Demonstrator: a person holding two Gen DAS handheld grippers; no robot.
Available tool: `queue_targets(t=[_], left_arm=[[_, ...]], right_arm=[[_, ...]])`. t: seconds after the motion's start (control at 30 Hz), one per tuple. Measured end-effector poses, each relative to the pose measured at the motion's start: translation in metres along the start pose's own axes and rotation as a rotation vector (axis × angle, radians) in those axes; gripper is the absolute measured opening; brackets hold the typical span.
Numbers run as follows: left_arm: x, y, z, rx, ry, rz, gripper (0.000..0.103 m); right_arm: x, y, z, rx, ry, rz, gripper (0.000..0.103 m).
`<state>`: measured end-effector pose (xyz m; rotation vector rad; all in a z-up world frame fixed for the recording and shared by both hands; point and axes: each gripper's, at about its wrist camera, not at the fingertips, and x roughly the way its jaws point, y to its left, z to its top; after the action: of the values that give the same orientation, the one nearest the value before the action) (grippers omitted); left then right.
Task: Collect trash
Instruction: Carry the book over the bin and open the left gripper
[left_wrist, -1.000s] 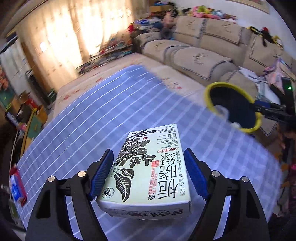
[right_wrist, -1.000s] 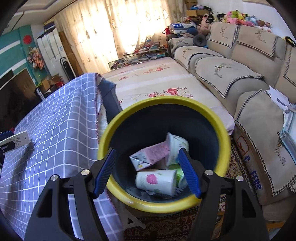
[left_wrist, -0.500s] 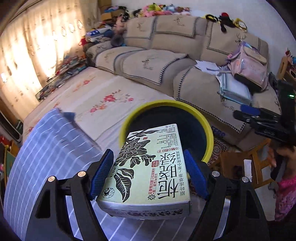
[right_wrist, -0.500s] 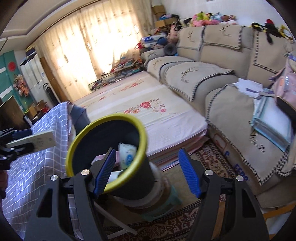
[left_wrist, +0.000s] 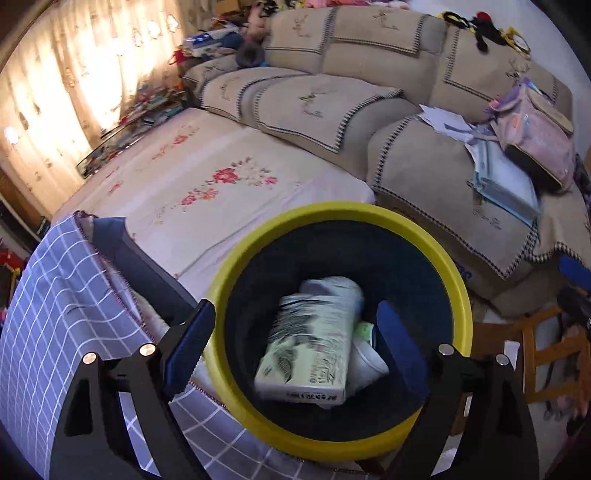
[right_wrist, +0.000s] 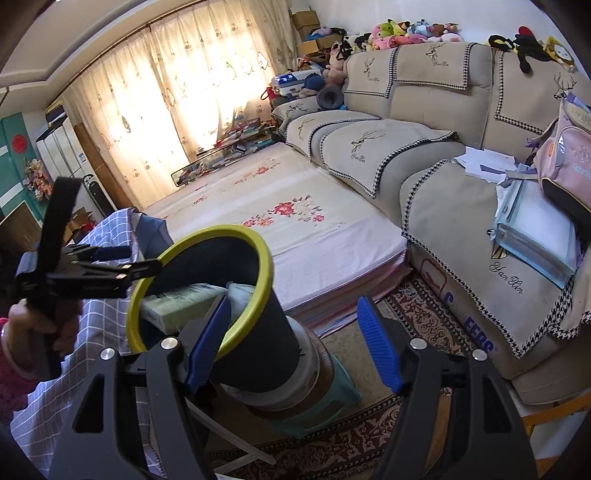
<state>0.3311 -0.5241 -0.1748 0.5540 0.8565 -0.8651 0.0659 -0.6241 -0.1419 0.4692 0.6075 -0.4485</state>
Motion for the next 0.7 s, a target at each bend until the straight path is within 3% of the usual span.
queue_targets(t=[0.13,0.23,0.33,0.43,0.53,0.7], left_arm=[[-0.041,0.013,-0.018,-0.074,-0.072,-0.004,0.089],[-0.091,0.018,-0.043,-0.117,-0.168,0.040,0.095],[-0.154,0.029,-0.085,-0.194,-0.269,0.095,0.098],[-0.200,0.041,-0.126,-0.275,-0.311,0.142,0.098],[-0.247,0.057,-0.181,-0.397,-0.357,0.227,0.098],[-0.310,0.072,-0.267,-0.546,-0.379,0.440,0.098]], right_arm=[[-0.005,0.014,-0.005,-0.019,0.008,0.034,0.071],[-0.010,0.029,-0.011,-0.035,0.022,0.072,0.072],[-0.018,0.052,-0.017,-0.074,0.026,0.115,0.076],[-0.028,0.084,-0.025,-0.141,0.030,0.162,0.080],[-0.042,0.116,-0.032,-0.205,0.028,0.213,0.085],[-0.074,0.170,-0.043,-0.308,-0.008,0.278,0.095]])
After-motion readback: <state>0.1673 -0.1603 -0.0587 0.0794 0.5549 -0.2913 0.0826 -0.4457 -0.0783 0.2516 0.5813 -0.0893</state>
